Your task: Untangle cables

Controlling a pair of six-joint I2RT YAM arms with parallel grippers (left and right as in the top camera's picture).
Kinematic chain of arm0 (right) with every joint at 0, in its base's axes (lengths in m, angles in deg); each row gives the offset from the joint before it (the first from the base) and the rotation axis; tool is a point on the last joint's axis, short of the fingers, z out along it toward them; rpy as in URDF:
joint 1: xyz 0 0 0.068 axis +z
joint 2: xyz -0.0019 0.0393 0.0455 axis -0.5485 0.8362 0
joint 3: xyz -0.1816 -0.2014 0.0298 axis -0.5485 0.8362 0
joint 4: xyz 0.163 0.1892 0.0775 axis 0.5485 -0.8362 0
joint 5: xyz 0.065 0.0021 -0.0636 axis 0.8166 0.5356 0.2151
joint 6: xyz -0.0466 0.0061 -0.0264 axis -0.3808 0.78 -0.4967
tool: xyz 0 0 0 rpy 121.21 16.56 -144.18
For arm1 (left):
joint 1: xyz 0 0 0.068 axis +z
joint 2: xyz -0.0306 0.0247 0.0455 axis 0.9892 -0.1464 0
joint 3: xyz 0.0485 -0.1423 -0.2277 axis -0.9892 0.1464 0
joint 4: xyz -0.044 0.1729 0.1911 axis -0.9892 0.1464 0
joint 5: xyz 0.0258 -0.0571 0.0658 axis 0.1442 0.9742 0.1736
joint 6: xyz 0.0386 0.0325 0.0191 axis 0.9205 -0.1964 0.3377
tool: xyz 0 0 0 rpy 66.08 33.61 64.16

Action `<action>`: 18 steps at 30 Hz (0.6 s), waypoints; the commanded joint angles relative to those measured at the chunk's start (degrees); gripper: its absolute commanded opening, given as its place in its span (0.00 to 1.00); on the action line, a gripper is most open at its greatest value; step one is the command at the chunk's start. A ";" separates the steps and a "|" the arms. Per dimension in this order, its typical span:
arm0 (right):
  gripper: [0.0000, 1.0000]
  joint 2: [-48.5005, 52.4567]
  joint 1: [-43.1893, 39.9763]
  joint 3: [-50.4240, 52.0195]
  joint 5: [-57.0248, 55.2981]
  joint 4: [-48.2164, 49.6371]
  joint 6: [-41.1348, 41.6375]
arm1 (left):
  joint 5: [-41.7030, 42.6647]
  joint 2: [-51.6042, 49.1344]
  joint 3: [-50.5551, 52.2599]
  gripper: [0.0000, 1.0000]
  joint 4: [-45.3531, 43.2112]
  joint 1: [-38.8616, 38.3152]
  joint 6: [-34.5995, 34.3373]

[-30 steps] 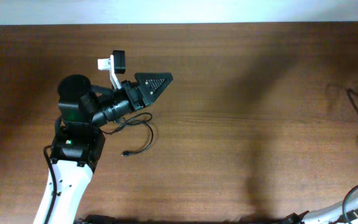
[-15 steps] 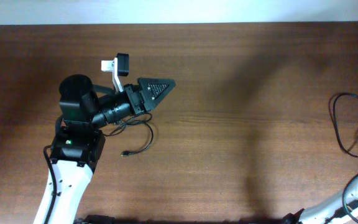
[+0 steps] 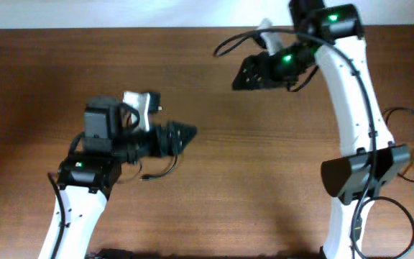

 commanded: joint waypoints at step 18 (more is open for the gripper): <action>0.93 -0.87 2.21 -0.13 -0.87 0.31 -1.07 | -35.71 -8.83 0.28 0.99 10.78 0.04 27.98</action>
